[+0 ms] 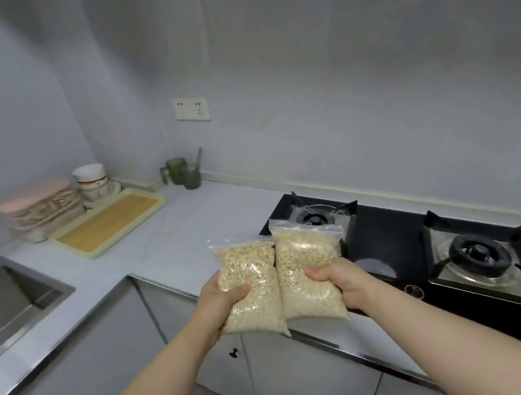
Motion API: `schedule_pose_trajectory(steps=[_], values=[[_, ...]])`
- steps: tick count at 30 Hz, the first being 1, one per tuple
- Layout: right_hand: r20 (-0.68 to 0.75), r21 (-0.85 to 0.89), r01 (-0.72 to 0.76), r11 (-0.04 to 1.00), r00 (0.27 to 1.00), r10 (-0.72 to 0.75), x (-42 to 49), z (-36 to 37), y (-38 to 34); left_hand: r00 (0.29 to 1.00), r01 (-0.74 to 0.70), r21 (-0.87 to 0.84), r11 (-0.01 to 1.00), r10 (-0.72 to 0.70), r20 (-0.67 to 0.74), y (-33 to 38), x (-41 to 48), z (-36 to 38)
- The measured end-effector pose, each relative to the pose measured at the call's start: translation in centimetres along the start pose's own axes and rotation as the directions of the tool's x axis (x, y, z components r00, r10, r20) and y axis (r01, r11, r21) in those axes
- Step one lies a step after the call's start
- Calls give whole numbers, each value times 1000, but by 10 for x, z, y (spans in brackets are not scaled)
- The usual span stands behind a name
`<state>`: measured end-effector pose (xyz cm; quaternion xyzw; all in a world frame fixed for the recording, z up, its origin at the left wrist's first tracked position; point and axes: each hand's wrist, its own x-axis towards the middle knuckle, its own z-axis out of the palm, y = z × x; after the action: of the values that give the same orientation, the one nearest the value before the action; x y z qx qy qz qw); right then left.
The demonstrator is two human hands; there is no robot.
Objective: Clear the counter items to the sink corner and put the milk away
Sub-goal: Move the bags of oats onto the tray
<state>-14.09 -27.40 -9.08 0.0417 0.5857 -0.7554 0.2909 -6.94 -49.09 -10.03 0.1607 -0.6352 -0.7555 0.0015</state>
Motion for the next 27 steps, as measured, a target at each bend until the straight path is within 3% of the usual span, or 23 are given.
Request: schedule_pose_trajectory(steps=[13,27], values=[[237,-119,-140,983,957,165,174,138,6,957,40,-82,996,-62,-282,22,79,-147],[310,-235,-202,951,912,270,388,265,-56,901,18,-197,980,-101,-423,90,251,-266]])
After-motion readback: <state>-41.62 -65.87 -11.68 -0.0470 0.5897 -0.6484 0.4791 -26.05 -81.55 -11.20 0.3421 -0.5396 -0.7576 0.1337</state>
